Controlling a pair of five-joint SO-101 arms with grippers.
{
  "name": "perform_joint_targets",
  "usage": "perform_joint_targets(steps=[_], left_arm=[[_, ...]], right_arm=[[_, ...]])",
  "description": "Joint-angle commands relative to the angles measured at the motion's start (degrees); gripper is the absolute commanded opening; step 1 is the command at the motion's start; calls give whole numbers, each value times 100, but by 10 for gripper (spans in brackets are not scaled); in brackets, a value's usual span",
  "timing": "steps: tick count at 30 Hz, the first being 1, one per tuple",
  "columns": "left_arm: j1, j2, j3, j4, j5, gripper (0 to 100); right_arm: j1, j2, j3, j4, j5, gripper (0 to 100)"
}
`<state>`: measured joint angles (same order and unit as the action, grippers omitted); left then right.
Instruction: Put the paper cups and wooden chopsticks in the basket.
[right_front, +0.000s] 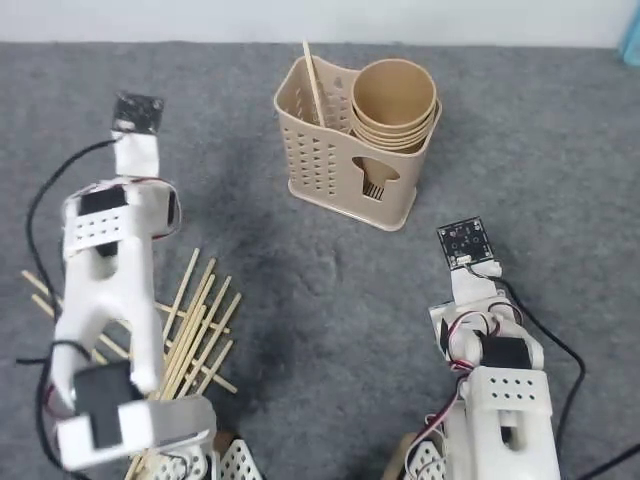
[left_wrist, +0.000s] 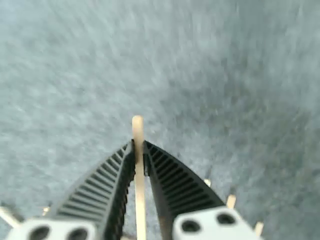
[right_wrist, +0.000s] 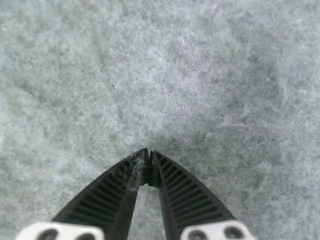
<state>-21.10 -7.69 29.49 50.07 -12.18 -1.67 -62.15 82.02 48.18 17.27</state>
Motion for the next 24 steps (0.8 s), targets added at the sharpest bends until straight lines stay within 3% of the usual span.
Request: perform_joint_targets(steps=[1, 7, 11, 18, 24], left_arm=[[-9, -862, -215, 53, 404, 13], [-9, -1820, -136, 44, 993, 13], [-9, -2558, 549, -97, 1099, 13], [237, -4185, 1903, -1319, 1160, 13], [1081, -4853, 1552, -2119, 2189, 13]], right_arm=[[13, -154, -62, -13, 70, 8], [4, -154, -53, -13, 62, 8], [4, -154, -53, -13, 53, 8], [-4, -154, -44, -31, 53, 8], [-4, -154, -44, -31, 53, 8]])
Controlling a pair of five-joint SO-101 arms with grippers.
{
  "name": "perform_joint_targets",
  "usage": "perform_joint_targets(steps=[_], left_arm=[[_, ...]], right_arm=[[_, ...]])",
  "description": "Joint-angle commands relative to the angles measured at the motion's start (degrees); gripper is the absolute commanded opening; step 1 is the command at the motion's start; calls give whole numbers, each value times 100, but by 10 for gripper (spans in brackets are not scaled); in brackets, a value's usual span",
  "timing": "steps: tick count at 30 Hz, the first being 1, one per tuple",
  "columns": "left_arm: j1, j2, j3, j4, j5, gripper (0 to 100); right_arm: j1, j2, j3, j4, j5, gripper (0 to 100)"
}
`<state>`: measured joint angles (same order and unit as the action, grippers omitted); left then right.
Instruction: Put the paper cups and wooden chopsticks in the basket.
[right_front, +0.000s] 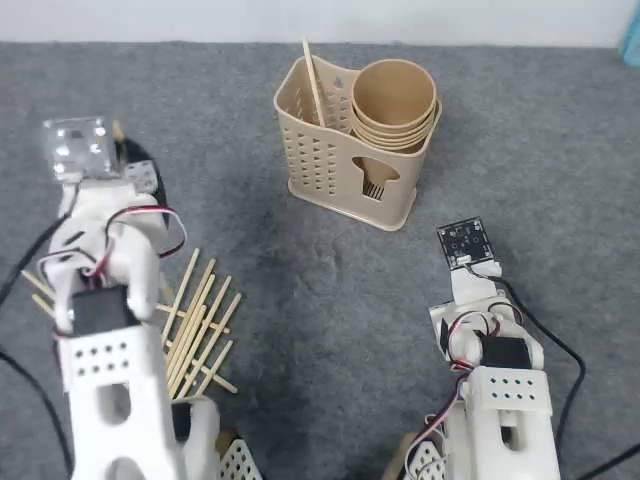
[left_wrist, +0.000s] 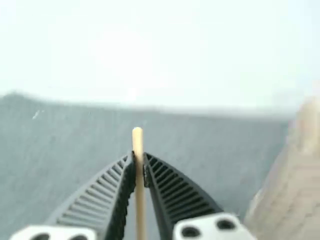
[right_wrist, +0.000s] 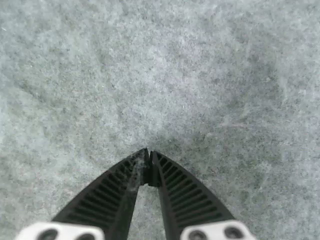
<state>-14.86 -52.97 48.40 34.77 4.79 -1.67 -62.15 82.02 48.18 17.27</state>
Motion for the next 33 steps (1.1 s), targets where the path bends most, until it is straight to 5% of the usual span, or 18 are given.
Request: perform_joint_targets(steps=[1, 11, 21, 33], left_arm=[[642, -325, -453, -870, 624, 13], [2629, 932, -1209, -4967, 1108, 13], [2664, 3657, -3248, -4774, 1090, 13], [2479, 4484, -2123, -4782, 1090, 14]], right_arm=[[-4, -154, -44, -31, 53, 8], [-4, -154, -44, -31, 62, 8], [-13, -154, -53, -48, 97, 8], [-13, -154, -62, -57, 105, 8]])
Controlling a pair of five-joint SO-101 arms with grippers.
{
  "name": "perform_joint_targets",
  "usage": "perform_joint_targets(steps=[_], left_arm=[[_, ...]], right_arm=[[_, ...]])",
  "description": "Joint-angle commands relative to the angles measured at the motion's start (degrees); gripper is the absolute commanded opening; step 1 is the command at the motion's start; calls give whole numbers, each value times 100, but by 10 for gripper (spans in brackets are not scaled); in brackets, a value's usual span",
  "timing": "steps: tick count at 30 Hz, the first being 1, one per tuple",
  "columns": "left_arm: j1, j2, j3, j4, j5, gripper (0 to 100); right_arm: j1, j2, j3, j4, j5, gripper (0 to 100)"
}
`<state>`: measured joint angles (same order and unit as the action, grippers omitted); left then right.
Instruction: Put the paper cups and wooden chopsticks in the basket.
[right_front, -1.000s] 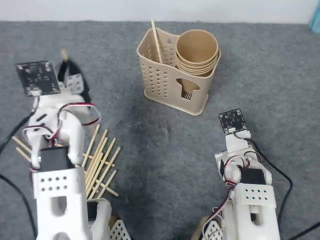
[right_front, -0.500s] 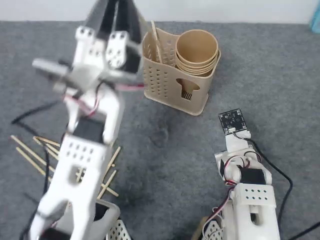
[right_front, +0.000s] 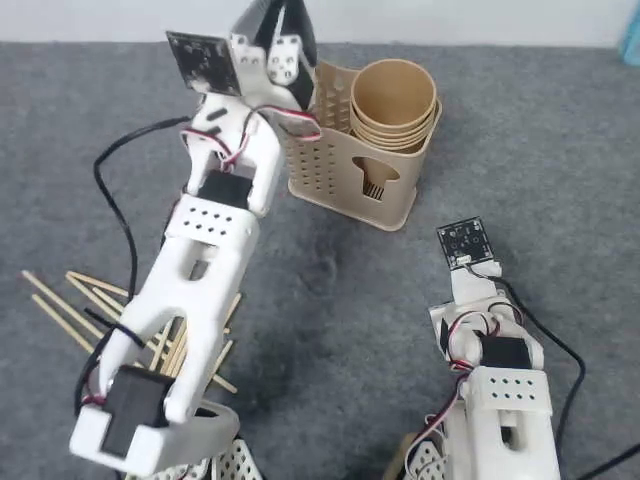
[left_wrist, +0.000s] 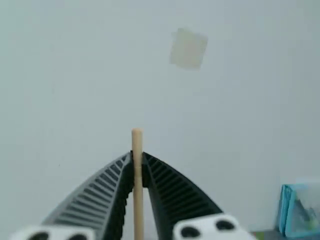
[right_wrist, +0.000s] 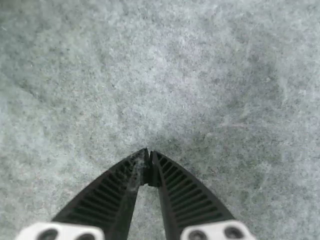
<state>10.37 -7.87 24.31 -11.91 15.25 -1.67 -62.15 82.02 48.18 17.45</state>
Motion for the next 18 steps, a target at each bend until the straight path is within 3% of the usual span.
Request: perform_joint_targets(steps=[1, 4, 10, 14, 18], left_arm=[[-44, -26, 426, -114, 44, 15], [-53, -26, 602, -97, 44, 41], [-413, -475, 620, 220, 79, 222], [-1029, -1380, 497, 1653, 70, 224], [-2145, -2391, 215, 3490, 62, 224]], right_arm=[[-13, -154, -62, -66, 88, 8], [-13, -154, -62, -66, 88, 8], [-13, -154, -62, -66, 88, 8], [-13, -154, -62, -57, 88, 8], [-40, -154, -62, -57, 88, 8]])
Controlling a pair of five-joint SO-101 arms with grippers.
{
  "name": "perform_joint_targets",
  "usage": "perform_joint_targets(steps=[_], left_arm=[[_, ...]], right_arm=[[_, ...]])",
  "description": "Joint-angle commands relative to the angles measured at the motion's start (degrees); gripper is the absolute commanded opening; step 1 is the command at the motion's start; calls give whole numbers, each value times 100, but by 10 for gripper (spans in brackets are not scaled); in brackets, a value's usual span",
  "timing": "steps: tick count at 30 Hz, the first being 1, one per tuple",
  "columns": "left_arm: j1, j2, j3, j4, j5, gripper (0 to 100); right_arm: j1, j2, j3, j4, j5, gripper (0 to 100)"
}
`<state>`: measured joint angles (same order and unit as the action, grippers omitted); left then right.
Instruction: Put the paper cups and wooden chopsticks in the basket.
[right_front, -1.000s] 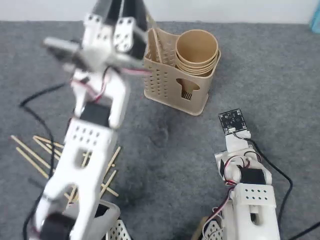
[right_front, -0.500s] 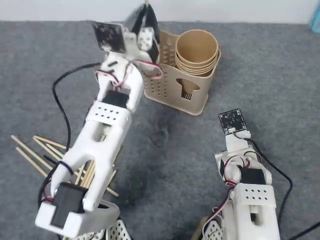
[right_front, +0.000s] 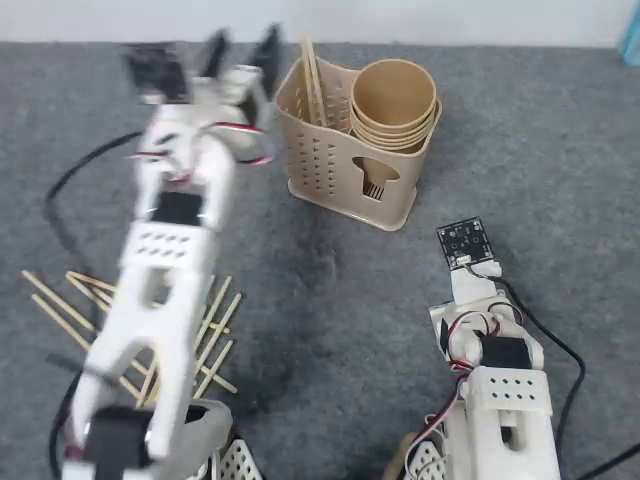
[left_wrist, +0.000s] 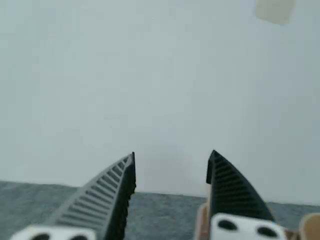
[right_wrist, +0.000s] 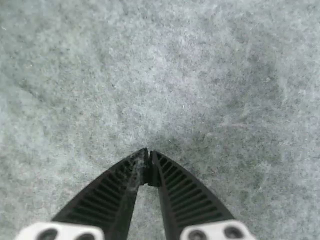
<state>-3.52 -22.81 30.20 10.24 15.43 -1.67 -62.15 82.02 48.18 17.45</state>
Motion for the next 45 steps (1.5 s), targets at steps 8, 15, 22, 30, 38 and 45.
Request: perform_joint_targets(steps=[8, 15, 22, 30, 38, 45], left_arm=[[-3341, -1873, -497, 2892, 35, 224], [-5442, -1864, -242, 3209, -246, 225], [-6927, -1749, 295, 2840, -422, 227], [-7692, 492, -936, 2681, -448, 227], [-7912, 2611, -3415, 4026, -448, 227], [-7912, 2901, -3829, 4229, -448, 227]], right_arm=[[-444, -154, -70, 13, 79, 9], [-1710, -163, -1310, 1385, 563, 9], [-3565, -84, -2752, 2062, 1020, 45], [-5174, 1367, -3297, 1191, 141, 139], [-5244, 3714, -4026, -1086, -2963, 143], [-5499, 5851, -5160, -1657, -3692, 144]])
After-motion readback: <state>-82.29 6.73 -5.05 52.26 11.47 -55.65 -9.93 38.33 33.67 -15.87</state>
